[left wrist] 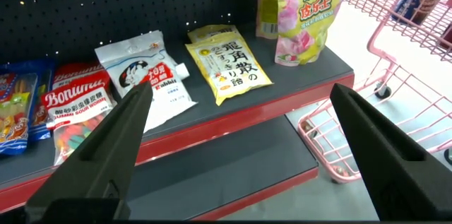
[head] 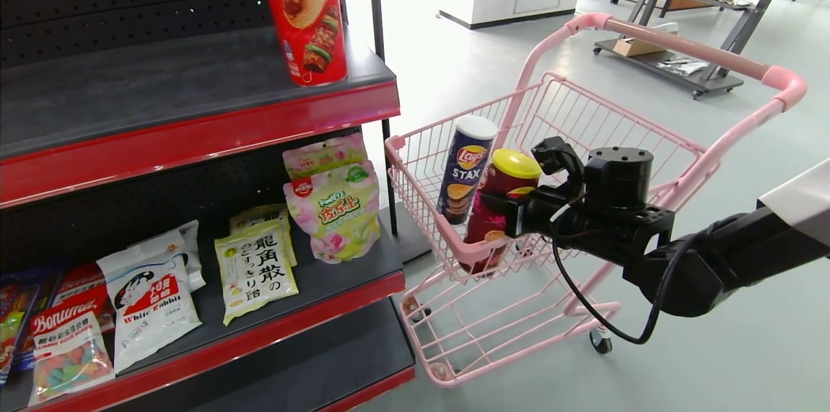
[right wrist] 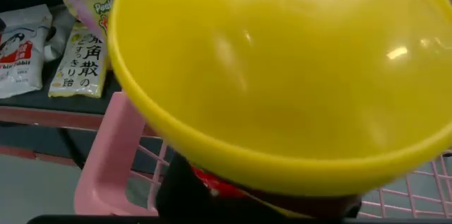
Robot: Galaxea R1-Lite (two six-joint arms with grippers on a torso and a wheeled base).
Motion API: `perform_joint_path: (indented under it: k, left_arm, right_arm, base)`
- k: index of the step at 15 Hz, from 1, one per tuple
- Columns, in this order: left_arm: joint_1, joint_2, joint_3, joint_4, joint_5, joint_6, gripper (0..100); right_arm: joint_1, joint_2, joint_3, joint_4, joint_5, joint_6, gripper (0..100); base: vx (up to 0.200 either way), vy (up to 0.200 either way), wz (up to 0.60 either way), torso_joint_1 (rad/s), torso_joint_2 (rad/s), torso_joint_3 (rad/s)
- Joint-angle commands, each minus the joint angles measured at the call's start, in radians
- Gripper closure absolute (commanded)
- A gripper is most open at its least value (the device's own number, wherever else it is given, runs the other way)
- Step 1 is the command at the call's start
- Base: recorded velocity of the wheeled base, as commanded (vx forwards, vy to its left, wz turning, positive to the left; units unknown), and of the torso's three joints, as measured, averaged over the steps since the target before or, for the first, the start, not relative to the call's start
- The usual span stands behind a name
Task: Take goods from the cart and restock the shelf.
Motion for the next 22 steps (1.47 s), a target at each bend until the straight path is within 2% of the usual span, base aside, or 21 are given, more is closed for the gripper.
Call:
perform_joint_path:
  k: [1,6,9,10,17,20,22]
  left_arm:
    - [0.000,0.001,0.000,0.000,0.001,0.000,0]
    - [0.000,0.001,0.000,0.000,0.001,0.000,0]
    - [0.000,0.001,0.000,0.000,0.001,0.000,0]
    - [0.000,0.001,0.000,0.000,0.001,-0.002,0]
    - [0.000,0.001,0.000,0.000,0.001,0.000,0]
    - [0.000,0.001,0.000,0.000,0.001,-0.002,0]
    - [0.000,0.001,0.000,0.000,0.001,0.000,0]
  right_arm:
    - [-0.005,-0.001,0.002,0.007,-0.003,-0.001,100]
    - [-0.017,-0.159,-0.056,0.021,-0.025,0.003,100]
    - [-0.017,-0.300,-0.047,0.105,-0.028,-0.001,100]
    - [-0.019,-0.387,-0.061,0.184,-0.031,-0.001,100]
    - [-0.023,-0.727,-0.055,0.475,-0.031,-0.002,100]
    - [0.006,-0.954,-0.027,0.813,-0.032,-0.007,100]
    - [0.004,-1.049,0.010,0.943,-0.048,-0.013,100]
  base:
    - [0.000,0.000,0.00,0.000,0.00,0.000]
    - [0.000,0.000,0.00,0.000,0.00,0.000]
    - [0.000,0.000,0.00,0.000,0.00,0.000]
    - [0.000,0.000,0.00,0.000,0.00,0.000]
    - [0.000,0.000,0.00,0.000,0.00,0.000]
    - [0.000,0.000,0.00,0.000,0.00,0.000]
    - [0.000,0.000,0.00,0.000,0.00,0.000]
